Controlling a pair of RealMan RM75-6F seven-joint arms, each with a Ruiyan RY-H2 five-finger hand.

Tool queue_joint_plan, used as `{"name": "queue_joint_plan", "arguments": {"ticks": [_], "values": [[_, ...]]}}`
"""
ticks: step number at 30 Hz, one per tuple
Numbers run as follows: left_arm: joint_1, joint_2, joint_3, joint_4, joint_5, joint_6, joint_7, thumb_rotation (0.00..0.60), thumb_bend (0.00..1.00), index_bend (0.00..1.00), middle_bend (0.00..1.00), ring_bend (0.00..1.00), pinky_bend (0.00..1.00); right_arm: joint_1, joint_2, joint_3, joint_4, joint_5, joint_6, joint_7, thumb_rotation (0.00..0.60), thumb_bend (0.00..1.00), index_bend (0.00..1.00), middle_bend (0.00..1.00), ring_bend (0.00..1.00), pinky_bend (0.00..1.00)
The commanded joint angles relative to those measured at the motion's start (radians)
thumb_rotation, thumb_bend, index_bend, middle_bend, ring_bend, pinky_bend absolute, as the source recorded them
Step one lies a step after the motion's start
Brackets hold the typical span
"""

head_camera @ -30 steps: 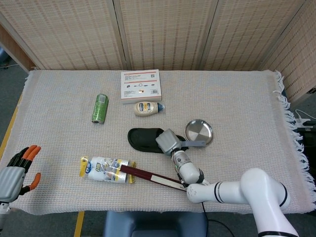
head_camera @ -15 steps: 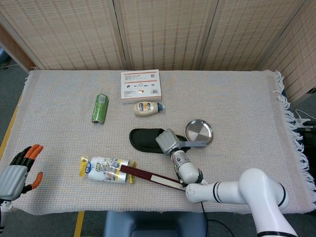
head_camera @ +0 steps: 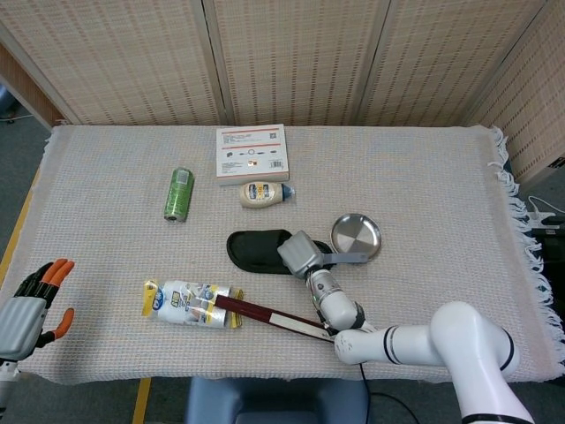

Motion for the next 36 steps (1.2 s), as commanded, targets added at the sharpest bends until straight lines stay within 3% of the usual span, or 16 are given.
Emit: {"name": "queue_joint_plan", "arguments": {"ticks": [1, 6, 13, 19, 23, 27, 31, 36], "values": [[-0.001, -0.003, 0.001, -0.003, 0.001, -0.003, 0.01, 0.6, 0.49, 0.0, 0.0, 0.0, 0.13, -0.041, 0.093, -0.007, -0.089, -0.03, 0.055, 0.033, 0.6, 0.44, 0.92, 0.73, 0.63, 0.74], [-0.003, -0.009, 0.0, -0.008, 0.004, -0.002, 0.028, 0.6, 0.49, 0.0, 0.0, 0.0, 0.13, -0.073, 0.14, 0.004, -0.092, -0.075, 0.066, 0.093, 0.6, 0.44, 0.91, 0.73, 0.63, 0.74], [-0.008, -0.015, -0.001, -0.007, -0.003, -0.015, 0.044, 0.6, 0.49, 0.0, 0.0, 0.0, 0.13, -0.133, 0.171, -0.02, -0.03, -0.098, 0.065, 0.149, 0.6, 0.44, 0.91, 0.73, 0.63, 0.74], [-0.015, -0.022, -0.001, -0.009, -0.01, -0.031, 0.058, 0.6, 0.49, 0.0, 0.0, 0.0, 0.13, -0.221, 0.092, -0.048, 0.155, -0.172, 0.048, 0.26, 0.6, 0.44, 0.9, 0.73, 0.63, 0.74], [-0.02, -0.025, -0.004, -0.006, -0.017, -0.042, 0.057, 0.6, 0.49, 0.0, 0.0, 0.0, 0.13, -0.25, 0.031, -0.039, 0.263, -0.206, -0.004, 0.331, 0.6, 0.44, 0.87, 0.73, 0.63, 0.74], [-0.023, -0.025, -0.005, -0.005, -0.021, -0.05, 0.057, 0.6, 0.49, 0.0, 0.0, 0.0, 0.13, -0.256, 0.009, -0.034, 0.301, -0.225, -0.019, 0.347, 0.6, 0.44, 0.85, 0.73, 0.63, 0.74], [-0.023, -0.023, -0.013, -0.001, -0.039, -0.052, 0.05, 0.6, 0.49, 0.0, 0.0, 0.0, 0.13, -0.261, -0.013, -0.015, 0.344, -0.251, -0.049, 0.368, 0.6, 0.44, 0.65, 0.68, 0.58, 0.68], [-0.025, -0.022, -0.016, 0.0, -0.056, -0.063, 0.054, 0.6, 0.49, 0.0, 0.0, 0.0, 0.14, -0.275, 0.005, -0.006, 0.329, -0.276, -0.07, 0.373, 0.6, 0.44, 0.29, 0.45, 0.41, 0.53]]}}
